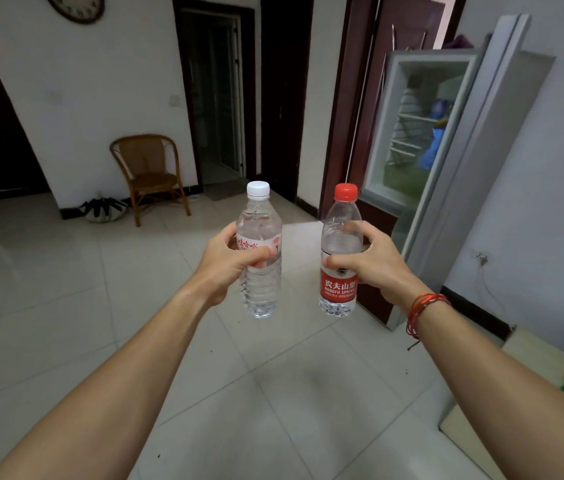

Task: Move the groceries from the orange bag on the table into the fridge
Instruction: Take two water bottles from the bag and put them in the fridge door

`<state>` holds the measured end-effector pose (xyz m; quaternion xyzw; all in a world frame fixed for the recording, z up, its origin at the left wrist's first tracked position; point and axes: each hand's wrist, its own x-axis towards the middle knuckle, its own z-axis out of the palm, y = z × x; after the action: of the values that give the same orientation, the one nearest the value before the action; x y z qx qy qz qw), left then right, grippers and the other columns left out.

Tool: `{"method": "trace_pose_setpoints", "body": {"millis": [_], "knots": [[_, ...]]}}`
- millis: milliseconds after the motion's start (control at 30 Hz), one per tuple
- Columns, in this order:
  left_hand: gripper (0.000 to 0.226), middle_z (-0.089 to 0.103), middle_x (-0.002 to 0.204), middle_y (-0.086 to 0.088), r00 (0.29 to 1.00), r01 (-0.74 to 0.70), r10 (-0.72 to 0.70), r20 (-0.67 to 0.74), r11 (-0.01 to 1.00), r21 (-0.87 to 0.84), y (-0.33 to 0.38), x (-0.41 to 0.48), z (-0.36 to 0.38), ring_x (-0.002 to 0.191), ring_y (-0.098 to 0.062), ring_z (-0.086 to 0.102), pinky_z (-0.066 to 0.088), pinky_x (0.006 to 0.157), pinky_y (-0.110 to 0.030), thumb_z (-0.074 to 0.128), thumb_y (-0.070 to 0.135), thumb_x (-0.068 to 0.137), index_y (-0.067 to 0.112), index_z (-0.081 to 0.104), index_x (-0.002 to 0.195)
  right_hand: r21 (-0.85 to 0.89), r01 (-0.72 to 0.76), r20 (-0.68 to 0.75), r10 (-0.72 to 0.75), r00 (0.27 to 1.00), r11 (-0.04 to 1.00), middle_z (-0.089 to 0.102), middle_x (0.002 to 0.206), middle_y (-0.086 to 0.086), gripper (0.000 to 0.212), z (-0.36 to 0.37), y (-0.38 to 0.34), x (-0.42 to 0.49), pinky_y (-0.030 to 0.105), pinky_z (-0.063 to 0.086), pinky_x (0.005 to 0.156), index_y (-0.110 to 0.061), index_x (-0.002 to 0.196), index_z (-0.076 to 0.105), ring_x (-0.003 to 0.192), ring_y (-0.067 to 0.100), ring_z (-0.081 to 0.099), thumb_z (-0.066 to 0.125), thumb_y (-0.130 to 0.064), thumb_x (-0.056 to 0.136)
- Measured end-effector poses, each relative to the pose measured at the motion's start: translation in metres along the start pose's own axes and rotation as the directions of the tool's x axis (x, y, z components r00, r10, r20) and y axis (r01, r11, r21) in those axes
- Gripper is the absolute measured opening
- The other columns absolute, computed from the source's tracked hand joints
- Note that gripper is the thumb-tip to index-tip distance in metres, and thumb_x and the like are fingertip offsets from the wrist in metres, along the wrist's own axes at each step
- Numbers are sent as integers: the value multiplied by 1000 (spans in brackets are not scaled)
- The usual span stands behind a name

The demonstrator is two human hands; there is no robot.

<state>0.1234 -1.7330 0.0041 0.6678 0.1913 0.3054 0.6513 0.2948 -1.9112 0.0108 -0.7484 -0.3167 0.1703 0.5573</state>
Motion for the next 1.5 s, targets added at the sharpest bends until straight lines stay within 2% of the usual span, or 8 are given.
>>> {"method": "trace_pose_setpoints", "body": {"millis": [267, 600, 733, 833, 1000, 1267, 1400, 1500], "knots": [[46, 74, 97, 1, 999, 2, -3, 52, 1000, 12, -36, 157, -33, 84, -9, 70, 55, 66, -23, 81, 2, 73, 17, 66, 114, -7, -23, -62, 22, 998, 1000, 71, 111, 0, 64, 27, 20, 151, 49, 61, 86, -29, 120, 63, 95, 22, 73, 91, -15, 65], [46, 75, 98, 2, 995, 12, -13, 104, 1000, 8, -59, 325, -57, 90, -13, 71, 55, 70, -26, 82, 4, 72, 23, 66, 111, 33, -56, -75, 59, 995, 998, 75, 106, 1, 63, 59, 31, 317, 49, 62, 84, -29, 115, 66, 90, 22, 76, 91, -12, 61], [44, 75, 99, 4, 994, 25, -28, 109, 999, 25, -74, 387, -61, 90, -11, 71, 56, 72, -27, 81, 5, 73, 28, 66, 107, 32, -54, -96, 57, 994, 998, 73, 110, -1, 65, 68, 40, 382, 47, 62, 84, -33, 114, 66, 94, 21, 74, 92, -19, 56], [43, 74, 99, 5, 993, 28, -32, 116, 999, 36, -89, 438, -62, 90, -11, 71, 56, 73, -28, 81, 7, 74, 28, 65, 107, 24, -45, -91, 47, 995, 999, 74, 107, -1, 62, 69, 49, 434, 45, 62, 84, -28, 116, 65, 93, 21, 74, 91, -12, 62], [43, 74, 98, 5, 993, 28, -36, 116, 997, 67, -109, 535, -52, 89, -13, 72, 57, 70, -27, 81, 8, 75, 28, 63, 109, 49, -47, -84, 51, 995, 998, 71, 110, 2, 63, 65, 61, 531, 35, 59, 73, -25, 121, 61, 94, 22, 72, 89, -8, 67], [44, 73, 104, -3, 993, 5, -16, 118, 995, 97, -125, 687, -30, 96, -24, 71, 58, 88, -46, 80, 16, 78, 22, 62, 117, 49, -51, -62, 54, 997, 997, 69, 110, 1, 59, 50, 66, 680, 39, 59, 78, -25, 117, 60, 96, 21, 69, 89, -6, 69], [41, 72, 103, -3, 990, -29, 10, 138, 990, 139, -134, 750, -24, 94, -23, 71, 58, 89, -47, 79, 22, 80, 20, 62, 117, 28, -62, -65, 64, 996, 998, 68, 115, 1, 61, 45, 74, 738, 50, 58, 90, -22, 121, 60, 102, 24, 68, 88, -6, 69], [41, 72, 104, -4, 988, -41, 20, 155, 991, 131, -143, 795, -16, 95, -22, 71, 58, 88, -45, 78, 21, 80, 18, 61, 118, 13, -72, -97, 73, 993, 997, 68, 114, 0, 62, 40, 84, 778, 48, 59, 89, -24, 120, 60, 101, 23, 67, 89, -7, 68]]}}
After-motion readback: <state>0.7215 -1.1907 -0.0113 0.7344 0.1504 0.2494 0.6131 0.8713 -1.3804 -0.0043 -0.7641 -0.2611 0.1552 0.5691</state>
